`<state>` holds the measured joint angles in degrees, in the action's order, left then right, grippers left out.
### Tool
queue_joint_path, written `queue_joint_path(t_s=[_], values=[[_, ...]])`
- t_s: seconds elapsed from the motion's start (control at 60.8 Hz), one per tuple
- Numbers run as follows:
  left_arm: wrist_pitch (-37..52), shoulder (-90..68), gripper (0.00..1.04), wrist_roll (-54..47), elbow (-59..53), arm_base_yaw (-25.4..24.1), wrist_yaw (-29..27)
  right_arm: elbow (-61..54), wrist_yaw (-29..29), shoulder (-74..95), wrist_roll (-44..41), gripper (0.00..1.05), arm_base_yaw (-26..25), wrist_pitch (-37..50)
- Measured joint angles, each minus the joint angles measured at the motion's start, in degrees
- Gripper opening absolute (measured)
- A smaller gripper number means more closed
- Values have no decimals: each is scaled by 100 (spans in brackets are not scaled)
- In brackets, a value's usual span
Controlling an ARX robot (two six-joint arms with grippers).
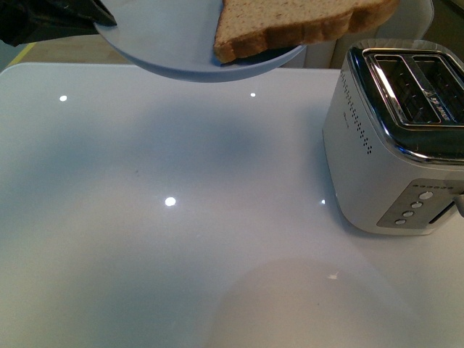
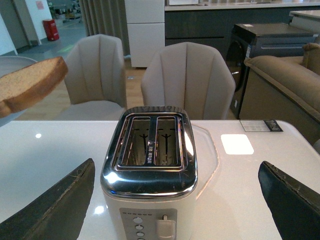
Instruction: Left arm holds plate, right arm toasts bread
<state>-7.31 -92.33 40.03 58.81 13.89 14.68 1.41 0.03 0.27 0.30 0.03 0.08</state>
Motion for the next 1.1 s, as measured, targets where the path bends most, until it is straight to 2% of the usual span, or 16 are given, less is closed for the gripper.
queue_joint_path(t_s=[0.115,0.181,0.247,0.329,0.559,0.724,0.823,0.905,1.102], values=[[-37,20,3,28,11,66,-26,17,4,37,22,96,2,-48],[-70,22,3,33,13,96,-39,592,203,828,787,96,83,-1497],[-85,42,3,35,17,118,-63,1021,203,1720,1464,96,109,-2492],[-85,52,3,42,37,151,-55,1121,275,2245,1880,96,155,-2671],[-94,83,3,79,39,181,-74,1615,262,3578,2452,96,522,-1394],[-127,83,3,79,39,210,-50,2380,-466,5073,3246,96,715,-13],[-151,85,3,81,39,208,-55,3016,-1130,6186,4120,96,887,1080],[-181,85,3,81,39,210,-9,3449,-1419,6994,4833,96,986,1849],[-210,85,3,79,42,210,33,3952,-1467,7893,5302,96,1217,2221]])
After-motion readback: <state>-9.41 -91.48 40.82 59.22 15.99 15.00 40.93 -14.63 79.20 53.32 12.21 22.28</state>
